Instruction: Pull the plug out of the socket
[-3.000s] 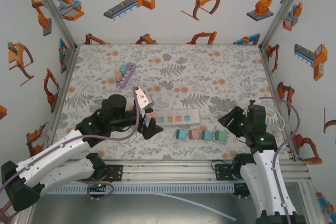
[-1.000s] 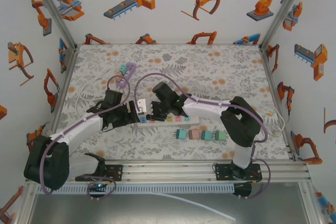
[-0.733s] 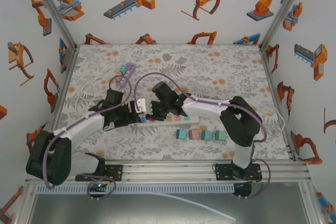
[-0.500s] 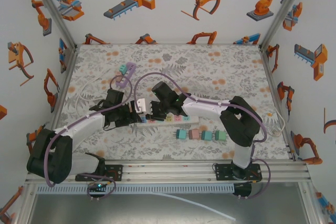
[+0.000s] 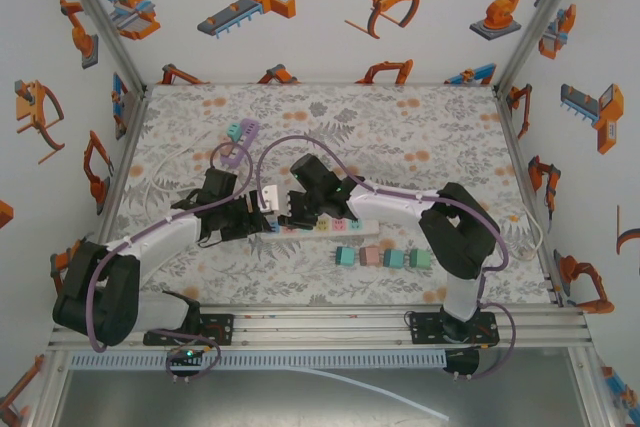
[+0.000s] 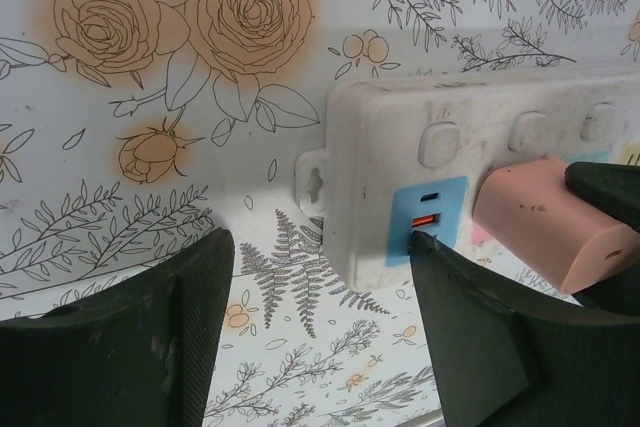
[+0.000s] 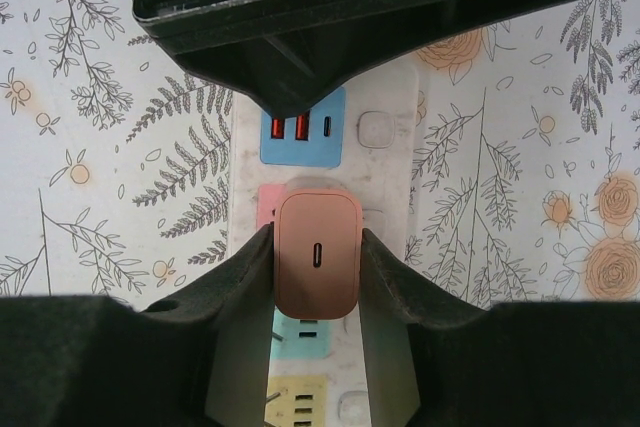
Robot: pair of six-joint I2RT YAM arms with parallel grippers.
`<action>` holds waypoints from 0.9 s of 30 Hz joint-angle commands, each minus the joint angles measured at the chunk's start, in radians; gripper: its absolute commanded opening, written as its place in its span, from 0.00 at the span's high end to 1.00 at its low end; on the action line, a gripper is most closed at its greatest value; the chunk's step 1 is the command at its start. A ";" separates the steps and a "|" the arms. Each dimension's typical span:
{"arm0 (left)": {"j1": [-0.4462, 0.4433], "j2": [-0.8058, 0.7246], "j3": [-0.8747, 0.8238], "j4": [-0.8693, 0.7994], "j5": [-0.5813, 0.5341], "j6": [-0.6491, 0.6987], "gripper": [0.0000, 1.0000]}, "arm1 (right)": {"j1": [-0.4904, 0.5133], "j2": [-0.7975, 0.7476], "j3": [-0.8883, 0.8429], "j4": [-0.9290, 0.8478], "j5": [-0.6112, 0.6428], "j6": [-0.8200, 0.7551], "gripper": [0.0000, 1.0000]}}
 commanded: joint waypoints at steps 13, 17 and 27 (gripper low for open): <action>-0.001 0.040 -0.022 -0.083 -0.094 0.001 0.34 | -0.013 -0.094 0.008 0.087 -0.044 0.050 0.80; -0.002 0.030 -0.014 -0.089 -0.090 0.000 0.35 | -0.013 -0.113 -0.010 0.103 -0.035 0.061 0.80; -0.004 -0.085 0.039 -0.125 -0.049 0.006 0.33 | -0.013 -0.254 -0.106 0.290 0.161 0.477 0.80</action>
